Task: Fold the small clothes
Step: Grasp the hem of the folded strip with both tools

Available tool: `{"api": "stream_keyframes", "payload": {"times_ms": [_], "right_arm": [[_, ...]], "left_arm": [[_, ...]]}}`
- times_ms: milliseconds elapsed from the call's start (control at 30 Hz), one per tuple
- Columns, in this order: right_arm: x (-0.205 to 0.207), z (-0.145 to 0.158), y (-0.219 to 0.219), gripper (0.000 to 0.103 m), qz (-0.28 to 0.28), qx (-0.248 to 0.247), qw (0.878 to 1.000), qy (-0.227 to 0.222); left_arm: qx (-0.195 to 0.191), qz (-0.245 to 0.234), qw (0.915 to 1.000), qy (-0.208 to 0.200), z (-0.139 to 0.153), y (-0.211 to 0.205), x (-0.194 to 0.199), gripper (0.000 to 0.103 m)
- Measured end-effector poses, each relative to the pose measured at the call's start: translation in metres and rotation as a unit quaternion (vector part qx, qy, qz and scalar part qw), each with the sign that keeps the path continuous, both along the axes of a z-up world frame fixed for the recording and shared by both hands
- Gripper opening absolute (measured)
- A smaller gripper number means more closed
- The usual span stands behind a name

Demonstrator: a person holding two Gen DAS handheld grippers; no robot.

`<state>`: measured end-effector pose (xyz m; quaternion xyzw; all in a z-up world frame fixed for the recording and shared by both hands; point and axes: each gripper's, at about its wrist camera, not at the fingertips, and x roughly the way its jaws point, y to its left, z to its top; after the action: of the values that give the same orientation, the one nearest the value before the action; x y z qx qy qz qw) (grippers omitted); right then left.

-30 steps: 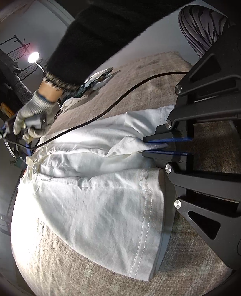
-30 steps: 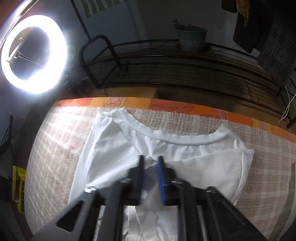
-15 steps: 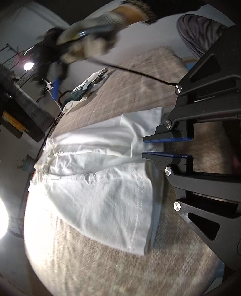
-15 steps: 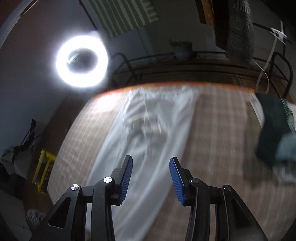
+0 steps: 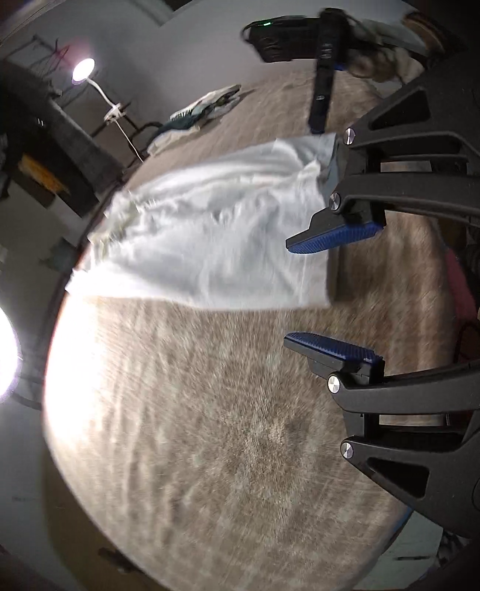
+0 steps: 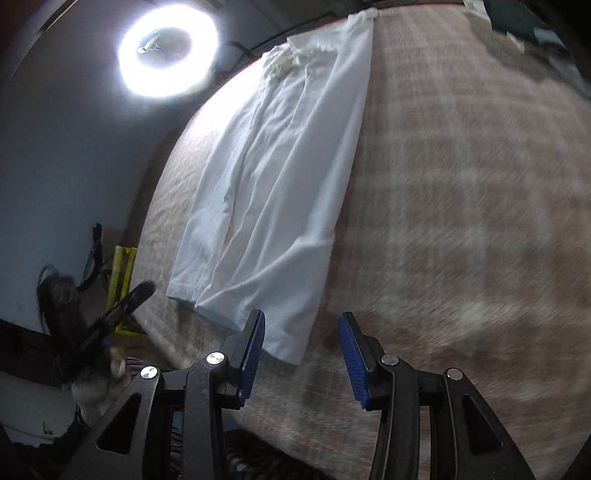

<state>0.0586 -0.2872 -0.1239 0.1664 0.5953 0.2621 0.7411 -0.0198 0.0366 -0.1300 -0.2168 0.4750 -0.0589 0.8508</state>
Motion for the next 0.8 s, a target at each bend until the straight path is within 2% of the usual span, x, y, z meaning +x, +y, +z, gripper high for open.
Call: {"api": "stream_keyframes", "payload": {"times_ms": [67,100,133,167,200,300,400,467,500,533,567,600,667,733,767,800], "right_arm": [[-0.002,-0.003,0.004,0.035,0.000,0.006,1.000,0.000],[-0.003,-0.005,0.005,0.021,0.005,0.007,1.000,0.002],[-0.005,-0.006,0.008,0.007,0.012,0.007,1.000,0.006],[-0.009,-0.005,0.011,0.003,0.013,0.006,1.000,0.008],[-0.013,-0.004,0.009,0.002,0.009,0.009,1.000,0.009],[-0.029,0.002,-0.002,0.001,-0.008,0.043,0.999,0.008],[-0.034,0.000,-0.008,0.000,-0.011,0.021,1.000,0.006],[-0.033,0.001,-0.013,0.006,-0.015,0.030,0.999,0.006],[-0.030,0.004,-0.017,0.020,-0.022,0.026,0.999,0.004],[-0.027,0.005,-0.020,0.048,-0.026,0.031,0.999,0.002],[-0.023,0.006,-0.024,0.055,-0.035,0.038,0.999,-0.004],[-0.021,0.007,-0.026,0.055,-0.039,0.048,0.998,-0.010],[-0.016,0.001,-0.023,0.045,-0.035,0.067,0.997,0.001],[-0.012,-0.011,-0.016,0.031,-0.025,0.068,0.997,0.024],[-0.012,-0.015,-0.011,0.027,-0.019,0.069,0.997,0.029],[-0.011,-0.015,-0.007,0.021,-0.014,0.068,0.997,0.024]], "left_arm": [[-0.027,-0.006,0.9994,0.019,-0.012,0.002,0.009,0.045],[-0.042,-0.012,0.9986,0.030,-0.018,0.002,0.013,0.044],[-0.047,-0.011,0.9985,0.024,-0.019,0.002,0.013,0.043],[-0.039,-0.012,0.9990,0.019,-0.019,0.000,0.014,0.016],[-0.032,-0.023,0.9988,0.029,-0.022,-0.004,0.017,0.003],[-0.031,-0.025,0.9989,0.025,-0.022,-0.006,0.017,0.002],[-0.018,-0.029,0.9992,0.021,-0.020,-0.009,0.016,0.002],[-0.018,-0.027,0.9993,0.019,-0.018,-0.011,0.016,0.002],[-0.022,-0.025,0.9993,0.017,-0.017,-0.009,0.015,0.002],[-0.025,-0.024,0.9993,0.016,-0.016,-0.008,0.015,0.002],[-0.027,-0.023,0.9992,0.016,-0.016,-0.006,0.015,0.002],[-0.031,-0.019,0.9992,0.018,-0.016,-0.004,0.013,0.006],[-0.047,-0.017,0.9983,0.032,-0.022,0.001,0.015,0.018],[-0.072,-0.007,0.9970,0.029,-0.024,0.005,0.016,0.018],[-0.074,-0.009,0.9968,0.029,-0.025,0.005,0.016,0.017],[-0.070,-0.013,0.9970,0.028,-0.024,0.004,0.018,0.002]]}}
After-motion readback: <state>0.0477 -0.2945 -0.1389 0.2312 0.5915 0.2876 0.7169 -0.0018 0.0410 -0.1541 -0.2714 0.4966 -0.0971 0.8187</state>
